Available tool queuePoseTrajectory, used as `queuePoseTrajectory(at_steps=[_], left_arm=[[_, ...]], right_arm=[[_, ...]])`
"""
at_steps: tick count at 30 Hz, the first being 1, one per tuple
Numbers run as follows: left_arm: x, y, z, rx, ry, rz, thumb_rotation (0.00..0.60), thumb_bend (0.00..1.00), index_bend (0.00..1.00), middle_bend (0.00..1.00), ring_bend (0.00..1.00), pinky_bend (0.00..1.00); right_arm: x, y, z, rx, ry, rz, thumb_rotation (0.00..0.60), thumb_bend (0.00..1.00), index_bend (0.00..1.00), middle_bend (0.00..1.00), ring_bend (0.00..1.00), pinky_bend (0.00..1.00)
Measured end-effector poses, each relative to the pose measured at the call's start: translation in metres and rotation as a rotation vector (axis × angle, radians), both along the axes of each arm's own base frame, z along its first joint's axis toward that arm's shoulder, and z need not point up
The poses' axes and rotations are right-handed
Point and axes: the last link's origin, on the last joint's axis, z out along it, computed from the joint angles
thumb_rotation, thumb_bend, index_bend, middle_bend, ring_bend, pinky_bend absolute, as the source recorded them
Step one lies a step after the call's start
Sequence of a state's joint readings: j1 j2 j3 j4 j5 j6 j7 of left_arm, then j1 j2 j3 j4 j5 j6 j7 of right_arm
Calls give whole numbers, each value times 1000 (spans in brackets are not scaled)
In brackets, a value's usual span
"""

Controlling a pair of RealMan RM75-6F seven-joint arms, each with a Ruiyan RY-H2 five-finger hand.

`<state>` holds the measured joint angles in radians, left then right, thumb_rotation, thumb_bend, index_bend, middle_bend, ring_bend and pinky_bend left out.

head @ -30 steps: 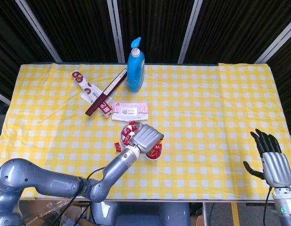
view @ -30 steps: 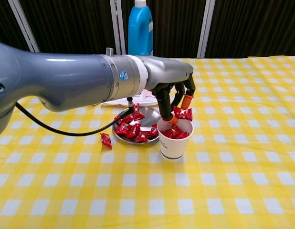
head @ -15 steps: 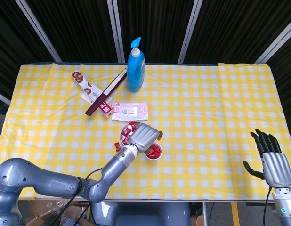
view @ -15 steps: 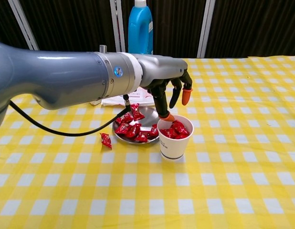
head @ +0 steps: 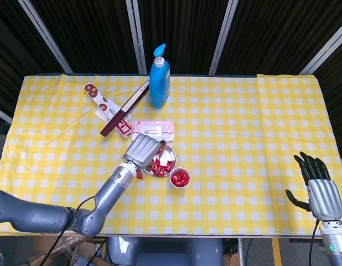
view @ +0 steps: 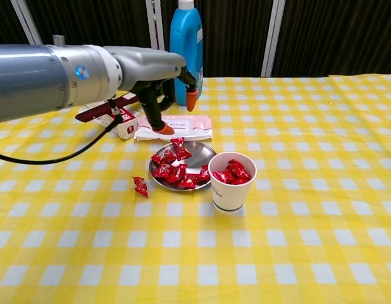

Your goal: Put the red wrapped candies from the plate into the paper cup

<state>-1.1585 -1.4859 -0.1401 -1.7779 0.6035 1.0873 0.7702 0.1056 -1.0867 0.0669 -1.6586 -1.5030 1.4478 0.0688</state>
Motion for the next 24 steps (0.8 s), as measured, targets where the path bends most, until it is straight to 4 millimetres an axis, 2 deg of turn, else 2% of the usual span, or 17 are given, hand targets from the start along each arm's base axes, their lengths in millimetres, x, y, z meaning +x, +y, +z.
queuePoseTrajectory(at_steps=[6, 12, 24], left_arm=[[-34, -7, 11, -33, 98, 0, 600, 275, 362, 922, 971, 948], [-59, -20, 8, -85, 154, -3, 600, 276, 364, 925, 972, 949], [-81, -22, -13, -79, 191, 8, 600, 278, 394, 926, 973, 949]], right_arm=[[0, 0, -1, 1, 5, -1, 600, 356, 0, 0, 0, 0], [1, -1, -3, 5, 7, -1, 600, 356, 0, 0, 0, 0], [1, -1, -4, 5, 9, 3, 600, 356, 0, 0, 0, 0]])
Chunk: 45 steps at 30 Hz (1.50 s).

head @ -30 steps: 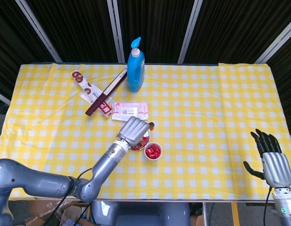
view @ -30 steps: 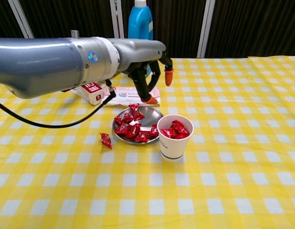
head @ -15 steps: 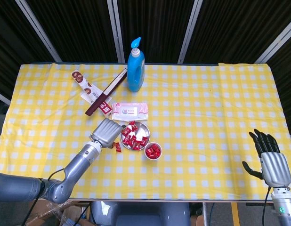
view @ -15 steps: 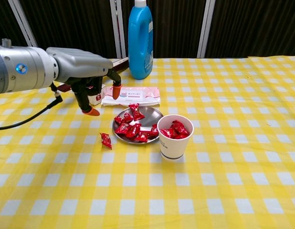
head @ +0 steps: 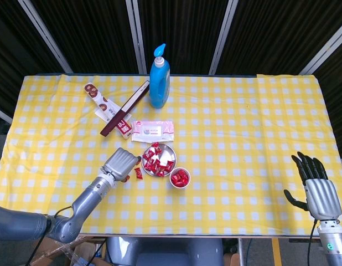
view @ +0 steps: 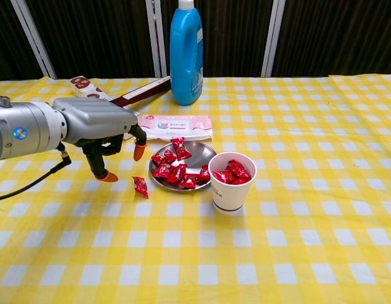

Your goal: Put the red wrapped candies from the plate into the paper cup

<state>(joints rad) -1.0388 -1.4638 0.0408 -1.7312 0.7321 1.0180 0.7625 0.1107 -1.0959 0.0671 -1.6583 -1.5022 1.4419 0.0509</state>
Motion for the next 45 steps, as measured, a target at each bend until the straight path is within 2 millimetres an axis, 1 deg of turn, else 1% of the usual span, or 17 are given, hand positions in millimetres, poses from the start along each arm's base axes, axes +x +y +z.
queuePoseTrajectory(at_steps=[4, 9, 16, 22, 25, 29, 33, 40, 45], left_arm=[[-2, 0, -11, -3, -7, 17, 600, 306, 416, 927, 973, 949], [-4, 1, -24, 0, -9, 33, 600, 308, 421, 927, 973, 949], [-10, 4, -33, 8, -2, 55, 600, 308, 422, 927, 973, 949], [-10, 3, -43, -4, -2, 59, 600, 309, 435, 928, 973, 949], [-8, 2, -46, -9, -4, 54, 600, 345, 462, 930, 973, 949], [-7, 0, -48, -10, -13, 50, 600, 419, 529, 938, 976, 950], [-6, -1, -49, -13, -17, 48, 600, 457, 579, 945, 979, 951], [-7, -3, -45, -11, -21, 43, 600, 460, 582, 944, 979, 951], [-5, -3, -36, 0, -34, 44, 600, 460, 575, 943, 979, 951]], right_arm=[[0, 0, 0, -1, -2, 1, 600, 357, 0, 0, 0, 0], [0, 0, 1, -1, -6, 2, 600, 356, 0, 0, 0, 0], [0, 0, 1, 2, -7, 3, 600, 357, 0, 0, 0, 0], [0, 0, 1, 1, -6, 2, 600, 355, 0, 0, 0, 0], [0, 0, 1, 2, -5, 1, 600, 355, 0, 0, 0, 0], [0, 0, 1, 2, -6, 2, 600, 356, 0, 0, 0, 0], [0, 0, 1, 2, -6, 2, 600, 356, 0, 0, 0, 0], [0, 0, 1, 1, -6, 4, 600, 355, 0, 0, 0, 0], [0, 0, 1, 0, -8, 5, 600, 357, 0, 0, 0, 0]])
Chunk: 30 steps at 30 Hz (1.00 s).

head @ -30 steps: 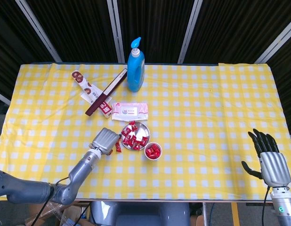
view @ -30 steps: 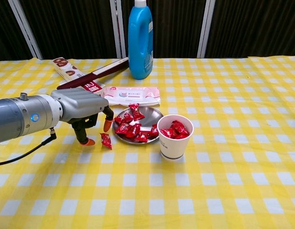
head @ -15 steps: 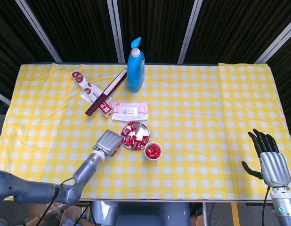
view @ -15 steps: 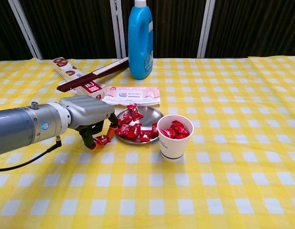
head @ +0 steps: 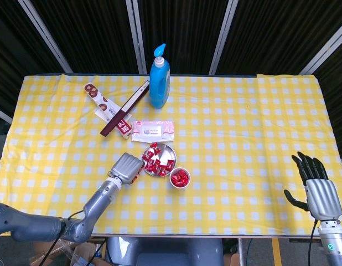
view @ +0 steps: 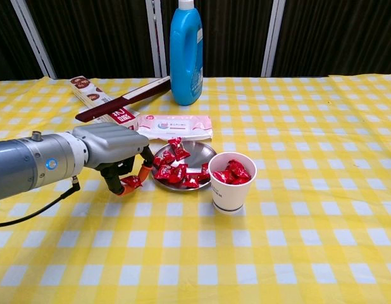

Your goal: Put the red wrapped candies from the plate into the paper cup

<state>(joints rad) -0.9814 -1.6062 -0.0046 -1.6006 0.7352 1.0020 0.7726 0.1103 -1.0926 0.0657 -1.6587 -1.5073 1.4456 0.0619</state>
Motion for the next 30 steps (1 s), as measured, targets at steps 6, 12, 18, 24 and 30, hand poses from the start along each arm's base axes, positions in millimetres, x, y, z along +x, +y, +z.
queuePoseTrajectory(at_steps=[6, 12, 18, 24, 30], left_arm=[[7, 4, 17, 7, -68, 23, 600, 459, 570, 939, 979, 951], [33, 16, 35, 60, -191, -1, 600, 456, 565, 937, 978, 951], [75, 19, 30, 58, -279, -65, 600, 438, 557, 933, 977, 951], [107, 9, 8, -5, -267, -133, 600, 414, 553, 930, 975, 951], [128, 1, -14, -48, -252, -160, 600, 363, 537, 924, 972, 951]], right_arm=[[0, 0, -1, 3, 1, 2, 600, 356, 0, 0, 0, 0], [1, 0, -2, 9, 4, 4, 600, 357, 0, 0, 0, 0], [1, -1, -2, 6, 1, 2, 600, 357, 0, 0, 0, 0], [0, -2, 0, 5, -6, -2, 600, 356, 0, 0, 0, 0], [0, -1, 0, 5, -7, -4, 600, 356, 0, 0, 0, 0]])
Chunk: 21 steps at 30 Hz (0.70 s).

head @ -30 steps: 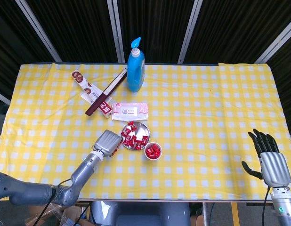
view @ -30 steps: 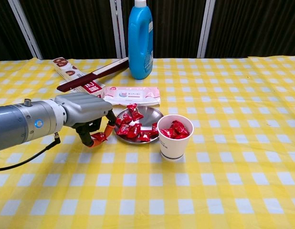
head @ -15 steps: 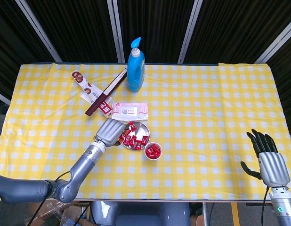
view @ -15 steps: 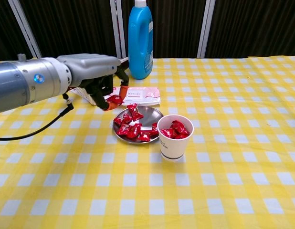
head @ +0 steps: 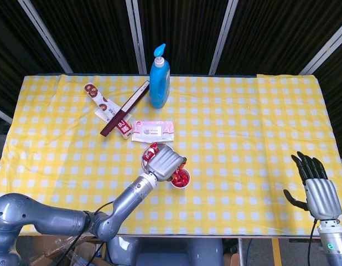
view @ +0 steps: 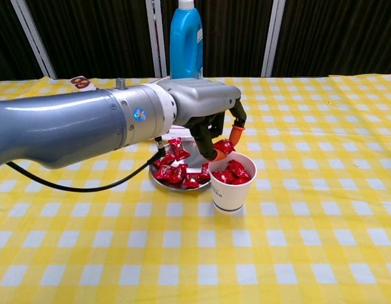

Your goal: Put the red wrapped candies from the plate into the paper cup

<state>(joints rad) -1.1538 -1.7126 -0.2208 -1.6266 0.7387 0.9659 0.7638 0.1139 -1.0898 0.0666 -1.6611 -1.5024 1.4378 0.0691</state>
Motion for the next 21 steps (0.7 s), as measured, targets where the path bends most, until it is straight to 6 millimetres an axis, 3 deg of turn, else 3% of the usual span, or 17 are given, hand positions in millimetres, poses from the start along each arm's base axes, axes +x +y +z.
queuePoseTrajectory(at_steps=[10, 21], left_arm=[[11, -2, -13, -14, 12, 1, 600, 263, 493, 902, 965, 951], [7, 6, 0, 7, -46, 54, 600, 244, 467, 891, 959, 951]], right_arm=[[0, 0, 0, -2, -2, 2, 600, 356, 0, 0, 0, 0], [0, 0, 0, -2, 3, 4, 600, 356, 0, 0, 0, 0]])
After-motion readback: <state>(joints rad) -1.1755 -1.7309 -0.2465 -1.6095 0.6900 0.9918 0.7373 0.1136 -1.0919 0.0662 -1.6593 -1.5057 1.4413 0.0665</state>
